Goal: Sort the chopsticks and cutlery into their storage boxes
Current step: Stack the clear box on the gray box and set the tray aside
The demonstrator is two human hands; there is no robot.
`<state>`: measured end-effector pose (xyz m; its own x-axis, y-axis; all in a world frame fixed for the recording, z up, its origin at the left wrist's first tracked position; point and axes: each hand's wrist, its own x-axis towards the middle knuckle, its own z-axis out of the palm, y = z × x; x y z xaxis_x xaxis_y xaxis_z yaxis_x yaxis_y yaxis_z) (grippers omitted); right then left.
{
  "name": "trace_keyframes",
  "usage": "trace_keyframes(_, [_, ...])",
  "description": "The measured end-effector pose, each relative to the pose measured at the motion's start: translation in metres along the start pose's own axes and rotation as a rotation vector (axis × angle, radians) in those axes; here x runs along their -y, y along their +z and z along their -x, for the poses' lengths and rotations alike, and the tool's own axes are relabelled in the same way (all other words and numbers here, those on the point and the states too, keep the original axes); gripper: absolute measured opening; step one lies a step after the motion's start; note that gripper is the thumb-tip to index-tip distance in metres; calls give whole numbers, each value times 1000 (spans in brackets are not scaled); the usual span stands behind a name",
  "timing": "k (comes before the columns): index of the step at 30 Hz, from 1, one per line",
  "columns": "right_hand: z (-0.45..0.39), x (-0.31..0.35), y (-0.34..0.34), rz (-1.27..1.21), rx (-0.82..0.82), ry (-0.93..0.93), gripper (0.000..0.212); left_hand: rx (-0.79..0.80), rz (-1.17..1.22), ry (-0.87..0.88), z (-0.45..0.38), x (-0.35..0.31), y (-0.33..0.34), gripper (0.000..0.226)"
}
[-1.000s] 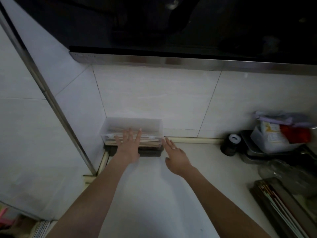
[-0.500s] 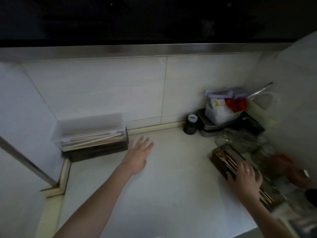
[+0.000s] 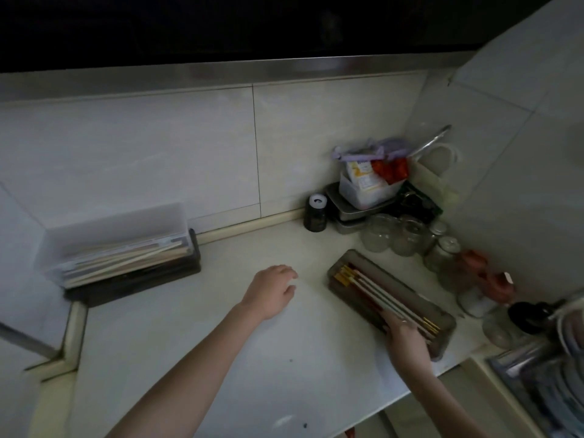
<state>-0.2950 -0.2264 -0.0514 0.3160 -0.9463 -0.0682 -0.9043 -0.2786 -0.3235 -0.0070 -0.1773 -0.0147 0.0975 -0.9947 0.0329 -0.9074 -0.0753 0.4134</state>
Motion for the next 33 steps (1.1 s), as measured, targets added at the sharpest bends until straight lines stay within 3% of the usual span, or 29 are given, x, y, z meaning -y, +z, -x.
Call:
trace_keyframes(6, [21,48,29,36,123,-476,41,-28,601,-493,5,14,-5,55])
trace_keyframes(14, [10,120,70,62,218,-718,37,-409,501,-691,73,70,-31,25])
trace_keyframes(17, [3,140,63,78,197,-813,30,-471,380,-646,98,81,-41,18])
trace_keyframes(20, [5,152,45,5,18,-906,33,-515,317,-552,112,80,-50,11])
trace_keyframes(23, [0,154,28,-163,-285,-792,30,-534,242,-467,119,78,-57,11])
trace_keyframes(26, [-8,145,11,-230,-429,-661,29,-465,176,-413,131,82,-56,19])
trace_keyframes(29, [-7,129,9,-203,-402,-580,32,-291,-42,-245,147,93,-47,39])
trace_keyframes(33, [0,113,23,-111,-173,-545,44,8,-209,-180,157,98,-37,86])
